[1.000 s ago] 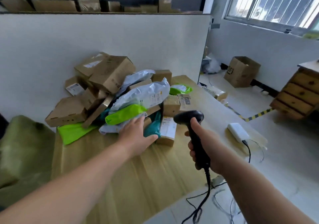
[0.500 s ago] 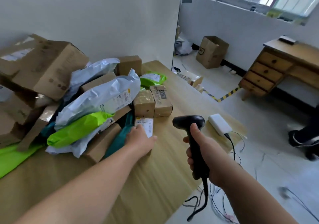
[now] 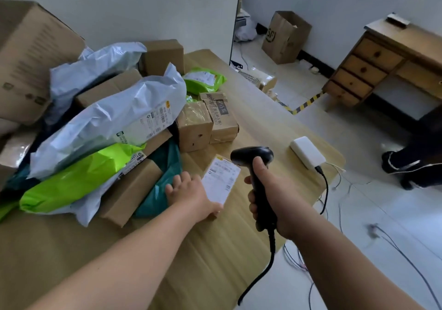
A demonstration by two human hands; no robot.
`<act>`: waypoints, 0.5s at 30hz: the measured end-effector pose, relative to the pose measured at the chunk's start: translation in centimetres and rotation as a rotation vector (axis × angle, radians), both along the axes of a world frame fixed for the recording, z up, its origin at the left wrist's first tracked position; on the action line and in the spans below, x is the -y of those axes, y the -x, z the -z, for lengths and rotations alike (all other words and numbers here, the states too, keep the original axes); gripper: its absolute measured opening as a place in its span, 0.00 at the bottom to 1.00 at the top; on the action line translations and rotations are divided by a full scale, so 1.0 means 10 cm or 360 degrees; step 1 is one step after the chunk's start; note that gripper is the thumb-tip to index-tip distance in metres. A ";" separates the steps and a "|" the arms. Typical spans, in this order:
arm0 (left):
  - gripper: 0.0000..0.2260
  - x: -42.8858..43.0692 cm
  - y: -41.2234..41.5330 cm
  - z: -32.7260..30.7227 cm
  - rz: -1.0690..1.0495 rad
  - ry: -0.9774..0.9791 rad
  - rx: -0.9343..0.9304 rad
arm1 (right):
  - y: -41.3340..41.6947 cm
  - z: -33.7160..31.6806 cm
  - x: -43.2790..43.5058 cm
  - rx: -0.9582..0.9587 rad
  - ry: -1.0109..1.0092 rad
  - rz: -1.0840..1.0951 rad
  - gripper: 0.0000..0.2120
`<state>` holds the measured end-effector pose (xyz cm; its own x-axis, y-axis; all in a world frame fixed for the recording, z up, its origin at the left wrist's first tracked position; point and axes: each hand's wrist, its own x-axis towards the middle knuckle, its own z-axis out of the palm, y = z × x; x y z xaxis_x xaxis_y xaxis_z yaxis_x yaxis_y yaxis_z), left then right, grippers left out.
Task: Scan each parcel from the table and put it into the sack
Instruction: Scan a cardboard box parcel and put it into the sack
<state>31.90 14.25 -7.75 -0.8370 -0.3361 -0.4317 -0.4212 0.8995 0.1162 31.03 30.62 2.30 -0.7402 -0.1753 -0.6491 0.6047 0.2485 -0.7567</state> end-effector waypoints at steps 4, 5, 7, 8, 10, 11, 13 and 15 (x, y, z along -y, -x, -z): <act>0.42 -0.21 -0.25 0.07 0.0153 -0.0212 -0.0104 | -0.06 0.08 -0.08 0.0005 0.0003 0.0072 0.31; 0.41 -0.25 -0.29 0.07 0.0143 -0.0283 -0.0100 | -0.09 0.09 -0.11 0.0003 0.0012 0.0081 0.31; 0.41 -0.29 -0.37 0.05 0.0079 -0.0403 -0.0114 | -0.15 0.10 -0.17 0.0005 0.0029 0.0087 0.31; 0.40 -0.30 -0.41 0.04 0.0011 -0.0488 -0.0145 | -0.19 0.09 -0.20 0.0009 0.0044 0.0089 0.31; 0.39 -0.31 -0.50 0.01 -0.0225 -0.0742 -0.0239 | -0.28 0.07 -0.28 0.0018 0.0085 0.0081 0.31; 0.39 -0.31 -0.55 -0.02 -0.0380 -0.0880 -0.0297 | -0.32 0.04 -0.32 0.0020 0.0104 0.0073 0.32; 0.37 -0.31 -0.67 -0.13 -0.0710 -0.1143 -0.0410 | -0.43 -0.03 -0.41 0.0027 0.0144 0.0056 0.32; 0.28 -0.31 -0.80 -0.29 -0.1009 -0.1453 -0.0488 | -0.56 -0.13 -0.50 0.0034 0.0195 0.0036 0.32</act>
